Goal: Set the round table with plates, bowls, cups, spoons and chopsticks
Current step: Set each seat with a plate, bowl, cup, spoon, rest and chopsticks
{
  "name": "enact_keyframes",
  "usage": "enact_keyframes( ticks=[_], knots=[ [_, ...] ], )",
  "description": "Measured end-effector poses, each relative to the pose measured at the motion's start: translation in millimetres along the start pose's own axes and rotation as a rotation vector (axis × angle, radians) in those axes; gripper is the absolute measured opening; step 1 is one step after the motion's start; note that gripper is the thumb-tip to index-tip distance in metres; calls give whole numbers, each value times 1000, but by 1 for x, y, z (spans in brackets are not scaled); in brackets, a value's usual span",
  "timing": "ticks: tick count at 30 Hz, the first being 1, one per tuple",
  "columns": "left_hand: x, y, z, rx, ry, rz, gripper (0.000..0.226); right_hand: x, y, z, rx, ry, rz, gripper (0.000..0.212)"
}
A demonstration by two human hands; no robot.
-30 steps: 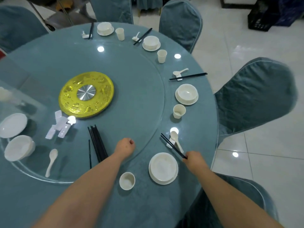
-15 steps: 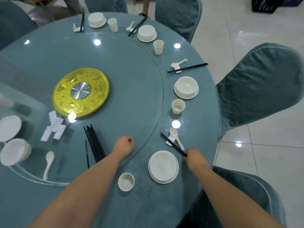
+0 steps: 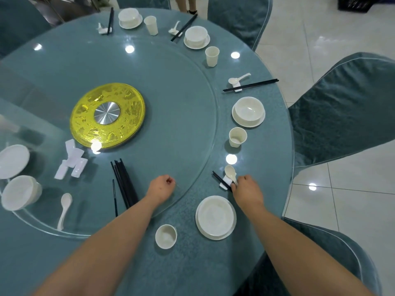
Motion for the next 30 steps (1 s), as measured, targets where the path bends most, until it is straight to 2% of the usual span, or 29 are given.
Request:
enact_keyframes(
  ticks=[8,15,19,24,30],
  knots=[
    [5,-6,-7,-31,-25,131,15,-11,9,-14,87,39,105,22],
    [-4,-10,-3,-21,-25,174,13,-10,-3,-13,76,24,134,32],
    [-8,-17,16,-25,-28,186,11,-6,-18,2,15,23,178,39],
    [-2,-33,69,-24,-49,157,14,22,-42,29,-50,-62,43,41],
    [9,-51,133,-87,-67,203,18,58,-60,80,-41,-118,-96,36]
  ],
)
Point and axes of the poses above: each hand's wrist, its own z-axis away from the middle knuckle, its own y-axis out of the palm, x = y × z, the point moved 10 cm from there along -z, towards the middle knuckle
